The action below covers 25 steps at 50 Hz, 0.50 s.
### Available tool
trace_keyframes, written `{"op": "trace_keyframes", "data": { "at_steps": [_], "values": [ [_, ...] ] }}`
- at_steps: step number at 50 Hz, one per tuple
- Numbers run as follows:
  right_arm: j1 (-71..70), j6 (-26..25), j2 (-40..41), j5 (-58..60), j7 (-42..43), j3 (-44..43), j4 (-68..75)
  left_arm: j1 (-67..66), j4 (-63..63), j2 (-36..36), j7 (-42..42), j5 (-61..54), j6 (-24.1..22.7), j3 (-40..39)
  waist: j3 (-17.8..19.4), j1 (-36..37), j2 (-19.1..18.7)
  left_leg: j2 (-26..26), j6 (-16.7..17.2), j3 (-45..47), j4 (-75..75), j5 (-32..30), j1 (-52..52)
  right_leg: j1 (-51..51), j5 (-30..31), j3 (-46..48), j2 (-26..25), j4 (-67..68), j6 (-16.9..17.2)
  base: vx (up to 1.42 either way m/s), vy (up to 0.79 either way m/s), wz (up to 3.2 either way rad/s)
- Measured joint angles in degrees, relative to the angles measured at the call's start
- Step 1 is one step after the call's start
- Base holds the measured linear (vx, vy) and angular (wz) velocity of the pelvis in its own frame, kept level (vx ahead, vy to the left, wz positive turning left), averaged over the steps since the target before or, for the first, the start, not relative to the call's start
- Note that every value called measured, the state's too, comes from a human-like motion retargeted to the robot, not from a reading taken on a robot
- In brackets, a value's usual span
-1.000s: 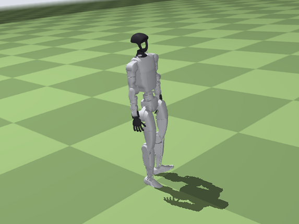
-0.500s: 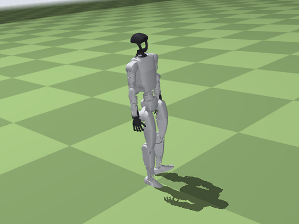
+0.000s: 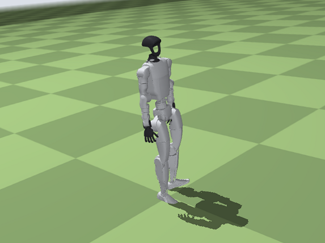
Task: In place motions
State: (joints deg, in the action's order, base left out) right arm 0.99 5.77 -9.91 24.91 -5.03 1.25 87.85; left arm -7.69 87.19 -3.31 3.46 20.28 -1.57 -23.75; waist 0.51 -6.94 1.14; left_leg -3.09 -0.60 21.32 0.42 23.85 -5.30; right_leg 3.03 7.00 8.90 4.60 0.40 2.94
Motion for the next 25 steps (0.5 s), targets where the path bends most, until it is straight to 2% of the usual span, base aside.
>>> {"op": "trace_keyframes", "data": {
  "at_steps": [25],
  "values": [
    [0.0,0.1,0.0,0.3,-0.7,-0.1,0.1,0.0,-0.1,0.0,0.1,-0.1,0.0,0.2,0.0,0.0,0.0,-0.1,-0.1,0.0,0.0,-0.2,-0.1,0.0,0.2,0.0,0.0,0.1,-0.1,0.0,0.0,0.0]
  ]
}}
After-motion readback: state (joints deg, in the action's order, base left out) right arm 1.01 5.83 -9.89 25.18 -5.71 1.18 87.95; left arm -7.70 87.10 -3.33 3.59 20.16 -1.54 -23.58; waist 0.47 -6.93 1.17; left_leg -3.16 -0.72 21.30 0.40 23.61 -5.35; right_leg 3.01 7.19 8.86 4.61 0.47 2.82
